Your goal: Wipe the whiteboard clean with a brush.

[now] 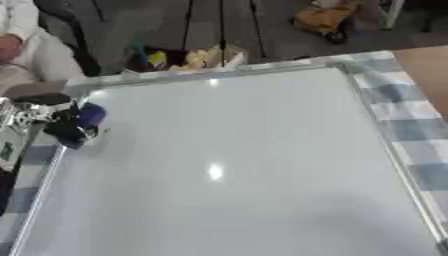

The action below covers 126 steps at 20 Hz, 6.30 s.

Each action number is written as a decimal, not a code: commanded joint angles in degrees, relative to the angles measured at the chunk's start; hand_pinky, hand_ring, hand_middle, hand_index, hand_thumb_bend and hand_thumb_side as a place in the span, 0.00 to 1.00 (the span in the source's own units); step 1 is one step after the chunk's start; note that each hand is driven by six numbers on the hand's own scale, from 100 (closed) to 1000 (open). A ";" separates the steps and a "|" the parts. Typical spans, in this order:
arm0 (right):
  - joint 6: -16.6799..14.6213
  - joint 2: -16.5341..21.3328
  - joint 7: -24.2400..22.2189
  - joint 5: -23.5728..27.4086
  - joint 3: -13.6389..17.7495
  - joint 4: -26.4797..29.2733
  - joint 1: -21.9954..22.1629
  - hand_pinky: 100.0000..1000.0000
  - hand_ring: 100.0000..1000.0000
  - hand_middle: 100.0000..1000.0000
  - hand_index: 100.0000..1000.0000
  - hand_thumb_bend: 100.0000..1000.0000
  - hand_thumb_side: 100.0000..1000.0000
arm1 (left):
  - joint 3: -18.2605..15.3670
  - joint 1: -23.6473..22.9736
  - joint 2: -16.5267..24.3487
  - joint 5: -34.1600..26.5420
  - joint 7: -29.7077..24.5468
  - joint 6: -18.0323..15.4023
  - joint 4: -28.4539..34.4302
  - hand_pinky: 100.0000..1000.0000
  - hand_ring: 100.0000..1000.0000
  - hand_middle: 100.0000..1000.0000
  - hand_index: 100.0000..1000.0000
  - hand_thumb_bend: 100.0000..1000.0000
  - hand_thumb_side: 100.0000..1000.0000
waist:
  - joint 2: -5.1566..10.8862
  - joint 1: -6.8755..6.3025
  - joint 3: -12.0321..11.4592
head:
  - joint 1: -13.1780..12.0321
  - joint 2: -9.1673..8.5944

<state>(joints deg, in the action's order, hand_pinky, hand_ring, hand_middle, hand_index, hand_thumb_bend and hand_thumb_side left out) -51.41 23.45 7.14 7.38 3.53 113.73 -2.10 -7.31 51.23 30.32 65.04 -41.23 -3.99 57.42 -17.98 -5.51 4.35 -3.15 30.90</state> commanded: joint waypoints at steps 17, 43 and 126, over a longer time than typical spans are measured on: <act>0.19 0.22 -0.18 0.04 0.15 0.86 -0.69 0.81 0.82 0.56 0.90 0.00 0.95 | -0.92 2.49 0.01 7.45 4.69 4.20 -3.72 0.69 0.71 0.34 0.24 0.00 0.45 | 0.69 0.35 0.66 | -0.92 -1.09; 0.69 -0.06 0.02 0.14 0.28 0.86 -0.82 0.81 0.83 0.55 0.90 0.00 0.95 | -0.88 2.61 -1.95 5.86 3.08 3.89 -5.18 0.68 0.67 0.32 0.36 0.00 0.52 | 0.59 0.50 0.71 | -1.20 -1.34; 0.96 0.23 -0.04 1.47 0.42 0.86 -0.90 0.81 0.83 0.54 0.90 0.00 0.94 | 0.48 4.44 -5.15 13.97 4.50 -0.20 -7.10 0.70 0.59 0.26 0.22 0.00 0.68 | 0.65 0.82 0.56 | -1.94 -1.42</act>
<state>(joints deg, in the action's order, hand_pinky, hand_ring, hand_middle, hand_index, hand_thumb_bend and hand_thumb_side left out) -50.20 22.90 7.10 8.74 3.68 113.73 -2.98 -6.24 55.66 23.06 78.28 -36.80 -4.56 51.06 -18.24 -5.15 5.03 -5.15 30.08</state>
